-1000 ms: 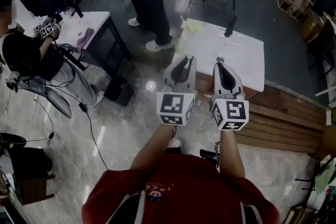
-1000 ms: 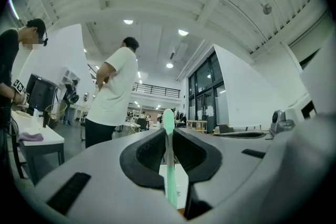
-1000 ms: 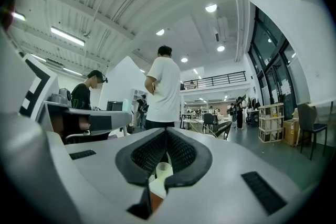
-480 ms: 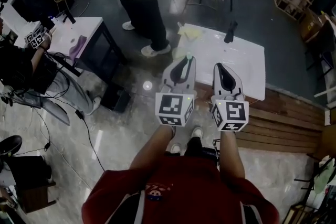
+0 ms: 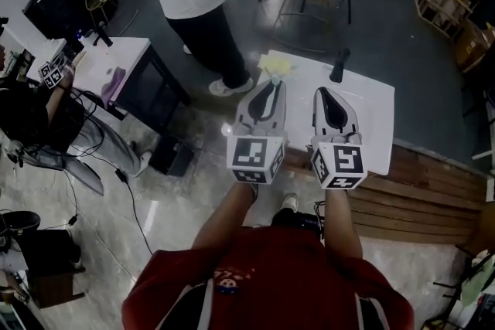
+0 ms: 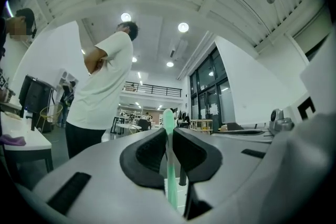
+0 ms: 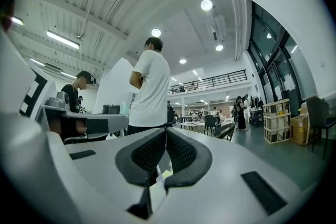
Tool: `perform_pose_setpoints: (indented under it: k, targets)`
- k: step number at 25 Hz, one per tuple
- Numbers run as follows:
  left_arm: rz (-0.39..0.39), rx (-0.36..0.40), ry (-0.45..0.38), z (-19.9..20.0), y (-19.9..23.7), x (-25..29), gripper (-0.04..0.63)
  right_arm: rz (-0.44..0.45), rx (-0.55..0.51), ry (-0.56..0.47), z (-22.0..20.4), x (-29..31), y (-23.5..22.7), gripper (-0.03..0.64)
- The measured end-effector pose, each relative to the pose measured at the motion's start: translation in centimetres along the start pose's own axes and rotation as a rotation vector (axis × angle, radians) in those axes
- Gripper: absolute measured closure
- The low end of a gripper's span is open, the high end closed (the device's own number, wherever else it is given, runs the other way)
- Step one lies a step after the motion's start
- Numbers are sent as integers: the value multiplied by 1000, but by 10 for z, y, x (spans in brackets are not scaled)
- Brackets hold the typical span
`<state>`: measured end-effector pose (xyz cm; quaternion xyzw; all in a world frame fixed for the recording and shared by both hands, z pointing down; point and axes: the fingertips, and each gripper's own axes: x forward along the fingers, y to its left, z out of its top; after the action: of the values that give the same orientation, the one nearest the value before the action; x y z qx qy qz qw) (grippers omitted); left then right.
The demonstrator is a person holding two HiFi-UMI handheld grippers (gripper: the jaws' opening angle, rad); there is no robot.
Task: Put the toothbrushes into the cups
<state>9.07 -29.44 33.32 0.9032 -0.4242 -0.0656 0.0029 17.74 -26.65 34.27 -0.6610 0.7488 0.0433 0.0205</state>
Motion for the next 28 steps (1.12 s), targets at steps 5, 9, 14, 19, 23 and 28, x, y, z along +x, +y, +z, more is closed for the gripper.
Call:
perform_pose_setpoints:
  k: [5, 9, 14, 19, 23, 28]
  targets:
    - [14, 14, 6, 1, -12, 45, 534, 1, 8, 0, 0, 22, -44, 588]
    - [21, 39, 10, -4, -21, 74, 534, -11, 24, 2, -7, 33, -76, 588]
    - [26, 40, 22, -11, -24, 97, 534, -8, 44, 14, -17, 45, -96, 588]
    - [12, 33, 19, -11, -14, 114, 534, -18, 39, 27, -22, 64, -102, 588]
    - [4, 23, 12, -9, 5, 119, 534, -13, 26, 39, -23, 83, -85, 588]
    - [4, 11, 14, -12, 21, 122, 534, -22, 4, 42, -24, 98, -78, 588]
